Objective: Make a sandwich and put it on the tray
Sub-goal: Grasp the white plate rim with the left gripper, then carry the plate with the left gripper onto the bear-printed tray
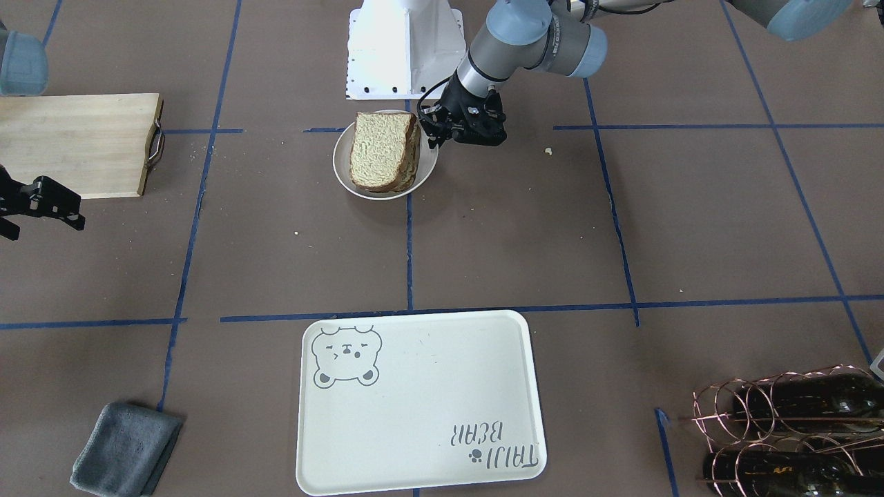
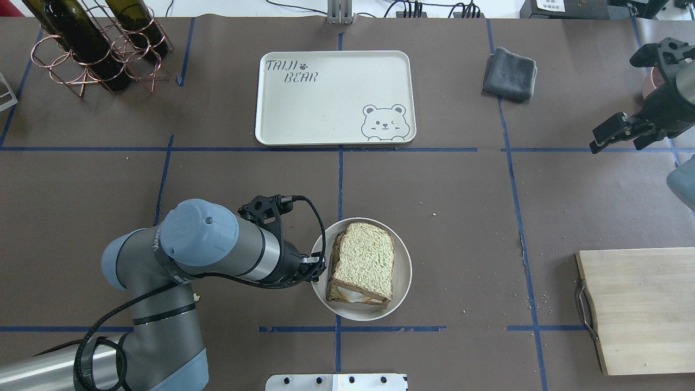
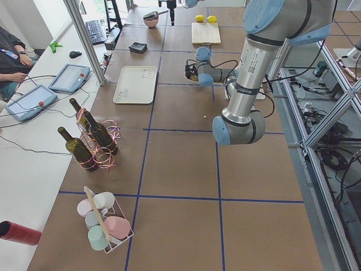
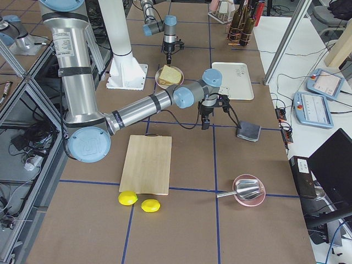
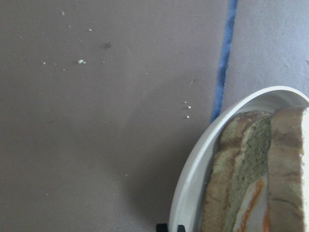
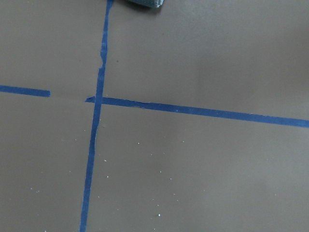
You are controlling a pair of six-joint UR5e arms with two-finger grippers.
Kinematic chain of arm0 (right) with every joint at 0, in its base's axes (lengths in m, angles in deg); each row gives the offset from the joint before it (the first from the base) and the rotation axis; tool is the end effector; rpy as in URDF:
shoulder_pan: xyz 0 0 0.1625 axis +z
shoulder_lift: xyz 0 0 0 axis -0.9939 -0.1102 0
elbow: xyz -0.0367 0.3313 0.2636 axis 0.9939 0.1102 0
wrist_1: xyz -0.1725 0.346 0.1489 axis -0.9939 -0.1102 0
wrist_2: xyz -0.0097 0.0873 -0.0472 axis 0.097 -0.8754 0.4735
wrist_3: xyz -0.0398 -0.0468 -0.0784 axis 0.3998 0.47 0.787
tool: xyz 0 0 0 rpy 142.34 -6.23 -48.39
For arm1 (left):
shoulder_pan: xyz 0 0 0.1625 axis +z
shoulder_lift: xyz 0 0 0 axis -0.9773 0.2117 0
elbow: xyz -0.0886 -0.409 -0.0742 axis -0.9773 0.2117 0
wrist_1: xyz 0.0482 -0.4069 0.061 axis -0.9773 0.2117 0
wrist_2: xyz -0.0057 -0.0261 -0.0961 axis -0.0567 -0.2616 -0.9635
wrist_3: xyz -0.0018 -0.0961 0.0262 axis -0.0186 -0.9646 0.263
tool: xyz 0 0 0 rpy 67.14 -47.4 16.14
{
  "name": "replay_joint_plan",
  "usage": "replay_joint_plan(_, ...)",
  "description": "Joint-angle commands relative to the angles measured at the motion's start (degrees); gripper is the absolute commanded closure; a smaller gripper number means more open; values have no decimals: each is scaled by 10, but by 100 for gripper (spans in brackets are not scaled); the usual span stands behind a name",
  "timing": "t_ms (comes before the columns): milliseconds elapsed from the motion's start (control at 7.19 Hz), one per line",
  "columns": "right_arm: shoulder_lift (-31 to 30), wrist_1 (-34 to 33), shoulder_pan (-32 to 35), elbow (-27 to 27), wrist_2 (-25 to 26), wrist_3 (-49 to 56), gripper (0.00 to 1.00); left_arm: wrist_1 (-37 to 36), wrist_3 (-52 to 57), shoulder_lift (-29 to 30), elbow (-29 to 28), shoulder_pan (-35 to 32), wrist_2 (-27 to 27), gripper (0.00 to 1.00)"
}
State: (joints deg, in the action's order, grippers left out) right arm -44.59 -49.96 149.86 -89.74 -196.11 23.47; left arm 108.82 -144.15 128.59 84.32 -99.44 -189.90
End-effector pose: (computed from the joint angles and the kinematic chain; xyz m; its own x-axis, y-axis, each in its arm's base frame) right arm -0.1557 -0.5154 0.4593 0.6684 -0.1115 0.7354 0.0803 0.9937 0.0776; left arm 0.5397 -0.3199 0.2182 0.3581 -0.1679 -0.9185 0.0528 0.9858 -0.1596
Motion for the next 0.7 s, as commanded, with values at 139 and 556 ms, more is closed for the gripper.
replay_joint_plan(139,-27,-4,52,21,-10,105,0,66,-115,8,-1,-61,-29,100)
replay_joint_plan(556,-60,0,135,71,-10,215,0,89,-254,83,-116,-111,-28,100)
